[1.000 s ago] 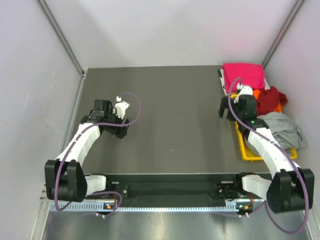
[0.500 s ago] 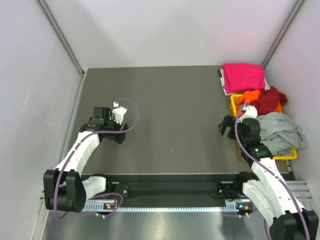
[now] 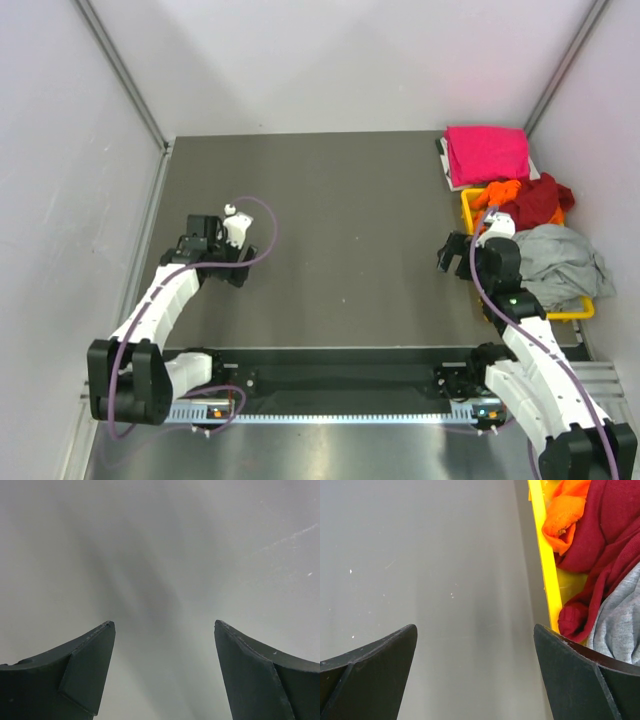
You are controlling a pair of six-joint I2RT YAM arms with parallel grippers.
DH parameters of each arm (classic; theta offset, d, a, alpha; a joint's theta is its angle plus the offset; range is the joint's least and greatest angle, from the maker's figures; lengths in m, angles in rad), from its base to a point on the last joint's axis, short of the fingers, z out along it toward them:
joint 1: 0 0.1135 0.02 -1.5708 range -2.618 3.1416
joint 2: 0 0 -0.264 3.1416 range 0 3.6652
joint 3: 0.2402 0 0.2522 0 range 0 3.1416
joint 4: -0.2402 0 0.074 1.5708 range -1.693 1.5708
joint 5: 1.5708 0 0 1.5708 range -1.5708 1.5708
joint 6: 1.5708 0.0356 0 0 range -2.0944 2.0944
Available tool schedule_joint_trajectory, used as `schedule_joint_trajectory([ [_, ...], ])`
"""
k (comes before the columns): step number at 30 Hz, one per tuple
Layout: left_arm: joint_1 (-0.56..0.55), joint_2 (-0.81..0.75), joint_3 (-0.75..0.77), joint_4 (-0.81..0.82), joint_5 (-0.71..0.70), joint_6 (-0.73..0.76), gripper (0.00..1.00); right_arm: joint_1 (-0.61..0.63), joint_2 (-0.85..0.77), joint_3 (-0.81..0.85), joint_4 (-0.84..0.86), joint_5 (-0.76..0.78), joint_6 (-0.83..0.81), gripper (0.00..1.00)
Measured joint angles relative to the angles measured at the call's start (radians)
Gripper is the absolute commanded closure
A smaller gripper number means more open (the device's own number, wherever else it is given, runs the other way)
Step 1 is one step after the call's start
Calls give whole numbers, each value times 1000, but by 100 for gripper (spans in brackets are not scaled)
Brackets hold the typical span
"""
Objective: Fold and stack the t-shirts
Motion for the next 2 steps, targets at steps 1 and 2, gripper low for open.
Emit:
schedule_joint_trajectory([
  [1, 1, 0, -4, 3, -3, 0, 15, 0, 0, 0, 0, 0, 0, 0],
  [2, 2, 0, -7, 3, -5, 0, 15, 0, 0, 0, 0, 1, 0, 0],
])
